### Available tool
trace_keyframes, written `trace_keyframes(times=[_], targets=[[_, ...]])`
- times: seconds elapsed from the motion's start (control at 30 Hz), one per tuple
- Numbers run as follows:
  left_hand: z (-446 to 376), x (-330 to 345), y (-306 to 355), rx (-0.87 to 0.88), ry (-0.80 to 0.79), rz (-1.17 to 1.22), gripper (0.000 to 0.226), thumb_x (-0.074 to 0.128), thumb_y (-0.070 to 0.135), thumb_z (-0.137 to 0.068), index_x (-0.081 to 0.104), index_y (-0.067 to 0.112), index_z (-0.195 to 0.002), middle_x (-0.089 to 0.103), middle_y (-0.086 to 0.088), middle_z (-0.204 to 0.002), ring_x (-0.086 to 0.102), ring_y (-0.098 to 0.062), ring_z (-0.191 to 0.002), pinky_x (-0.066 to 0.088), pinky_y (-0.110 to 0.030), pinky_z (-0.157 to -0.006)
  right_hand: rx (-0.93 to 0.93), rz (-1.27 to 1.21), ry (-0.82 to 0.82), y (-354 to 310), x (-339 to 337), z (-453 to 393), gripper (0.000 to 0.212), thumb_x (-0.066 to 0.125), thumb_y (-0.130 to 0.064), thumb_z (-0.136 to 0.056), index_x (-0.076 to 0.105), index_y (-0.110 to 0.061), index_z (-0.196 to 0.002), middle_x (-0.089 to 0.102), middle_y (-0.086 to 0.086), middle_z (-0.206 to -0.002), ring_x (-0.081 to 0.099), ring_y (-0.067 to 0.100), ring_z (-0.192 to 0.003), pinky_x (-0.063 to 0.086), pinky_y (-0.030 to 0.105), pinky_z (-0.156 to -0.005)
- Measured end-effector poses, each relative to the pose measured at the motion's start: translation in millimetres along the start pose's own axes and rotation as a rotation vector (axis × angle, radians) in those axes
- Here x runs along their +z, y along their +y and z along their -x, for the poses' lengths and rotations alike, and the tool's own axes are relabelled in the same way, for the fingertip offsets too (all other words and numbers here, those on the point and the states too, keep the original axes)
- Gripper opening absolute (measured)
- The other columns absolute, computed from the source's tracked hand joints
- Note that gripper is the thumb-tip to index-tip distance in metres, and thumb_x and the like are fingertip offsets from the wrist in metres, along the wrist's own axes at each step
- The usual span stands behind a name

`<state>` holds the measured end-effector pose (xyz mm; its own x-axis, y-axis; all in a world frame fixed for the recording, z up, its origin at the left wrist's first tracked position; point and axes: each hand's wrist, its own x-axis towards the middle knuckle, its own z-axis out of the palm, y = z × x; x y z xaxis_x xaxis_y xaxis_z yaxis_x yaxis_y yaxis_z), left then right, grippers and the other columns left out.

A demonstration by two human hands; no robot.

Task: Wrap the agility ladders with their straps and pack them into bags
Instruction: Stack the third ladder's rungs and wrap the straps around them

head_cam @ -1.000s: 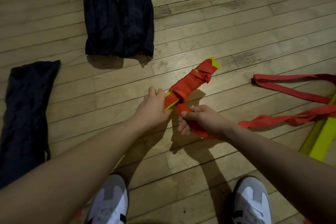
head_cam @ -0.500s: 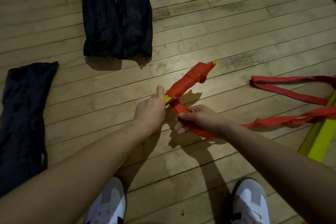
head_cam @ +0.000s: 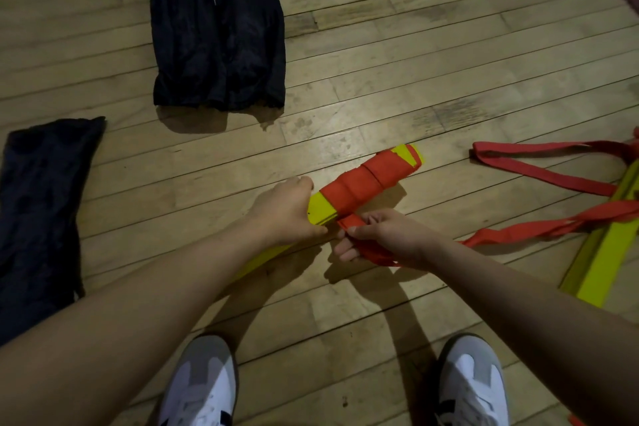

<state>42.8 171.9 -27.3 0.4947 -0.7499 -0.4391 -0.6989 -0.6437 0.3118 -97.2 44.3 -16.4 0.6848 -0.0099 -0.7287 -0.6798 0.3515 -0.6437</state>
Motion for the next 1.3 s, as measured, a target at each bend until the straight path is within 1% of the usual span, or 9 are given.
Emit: trace_keyframes(times=[0.13,0.3,0.5,0.67,0.83,0.93,1.03,1.2,1.3], targets=[[4.5,-2.1,1.3,0.094,0.112,-0.08,0.043,0.065,0.048,-0.077,0.049,0.013,-0.095,0.058,-0.007,-0.101,0.054,-0.028,-0.099,0.048,-0.039,-0.078,-0.025,-0.04,0.008,-3.5,-0.2,-1.3,0.016,0.043,-0.003,-0.099,0.057,0.003,-0.105,0.069,0.02,-0.09,0.07,0.02,-0.073,0.054,0.029,-0.071],[-2.4,1.3,0.5,-0.034,0.177,0.2,0.033,0.073,0.025,-0.074,0.056,0.015,-0.101,0.051,-0.005,-0.097,0.054,-0.023,-0.093,0.049,-0.036,-0.077,-0.015,0.073,0.003,-13.3,-0.4,-6.2,0.015,0.044,-0.004,-0.099,0.057,0.002,-0.1,0.069,0.019,-0.085,0.07,0.021,-0.071,0.056,0.029,-0.076],[-4.6,0.8,0.4,-0.245,0.201,0.199,0.04,0.065,0.015,-0.085,0.037,0.019,-0.113,0.059,-0.007,-0.097,0.062,-0.025,-0.077,0.056,-0.039,-0.069,0.043,0.325,0.004,-19.7,-5.6,-5.3,0.018,0.042,-0.013,-0.102,0.055,-0.004,-0.094,0.066,0.012,-0.076,0.063,0.019,-0.063,0.052,0.026,-0.062],[-2.3,2.1,6.4,-0.275,0.124,0.199,0.056,0.062,0.02,-0.089,0.024,0.018,-0.13,0.056,-0.012,-0.111,0.061,-0.028,-0.088,0.055,-0.041,-0.077,-0.075,0.451,0.113,-17.2,5.2,-7.7,0.016,0.046,-0.014,-0.101,0.057,-0.003,-0.096,0.058,0.005,-0.065,0.05,0.012,-0.053,0.041,0.019,-0.049],[-3.6,-2.2,13.0,-0.31,-0.213,0.103,0.075,0.056,0.033,-0.09,0.012,0.013,-0.147,0.014,-0.018,-0.152,0.024,-0.036,-0.138,0.029,-0.045,-0.111,-0.181,0.432,0.179,-15.8,11.2,-15.6,0.015,0.048,-0.01,-0.098,0.059,-0.002,-0.091,0.057,0.003,-0.06,0.046,0.009,-0.048,0.038,0.017,-0.046],[0.1,-9.4,3.6,-0.182,-0.103,0.009,0.068,0.07,0.046,-0.079,0.04,0.013,-0.131,0.041,-0.012,-0.133,0.047,-0.028,-0.119,0.046,-0.04,-0.094,-0.192,0.36,0.178,-12.6,9.1,-16.0,0.017,0.049,-0.009,-0.098,0.059,-0.004,-0.085,0.059,0.003,-0.06,0.047,0.01,-0.05,0.04,0.018,-0.047],[9.9,-13.4,-2.0,-0.04,0.068,-0.145,0.06,0.067,0.053,-0.076,0.048,0.015,-0.119,0.052,-0.005,-0.113,0.052,-0.022,-0.106,0.046,-0.033,-0.078,-0.182,0.298,0.163,-9.9,7.4,-17.1,0.016,0.05,-0.011,-0.098,0.059,-0.005,-0.087,0.063,0.003,-0.062,0.052,0.012,-0.054,0.043,0.019,-0.05],[16.0,-6.8,-1.9,-0.059,0.14,0.235,0.047,0.072,0.029,-0.076,0.051,0.013,-0.114,0.052,-0.006,-0.105,0.056,-0.024,-0.096,0.05,-0.036,-0.079,-0.197,0.2,0.141,-15.1,12.9,-23.2,0.014,0.049,-0.01,-0.099,0.058,-0.006,-0.089,0.064,0.007,-0.068,0.056,0.012,-0.054,0.045,0.021,-0.051],[16.0,-10.1,2.5,-0.12,0.104,0.275,0.047,0.069,0.019,-0.079,0.044,0.017,-0.119,0.058,-0.005,-0.097,0.061,-0.025,-0.086,0.054,-0.039,-0.075,-0.158,0.218,0.113,-20.5,15.6,-24.4,0.01,0.049,-0.01,-0.099,0.057,-0.006,-0.095,0.066,0.011,-0.076,0.06,0.017,-0.061,0.049,0.021,-0.054]])
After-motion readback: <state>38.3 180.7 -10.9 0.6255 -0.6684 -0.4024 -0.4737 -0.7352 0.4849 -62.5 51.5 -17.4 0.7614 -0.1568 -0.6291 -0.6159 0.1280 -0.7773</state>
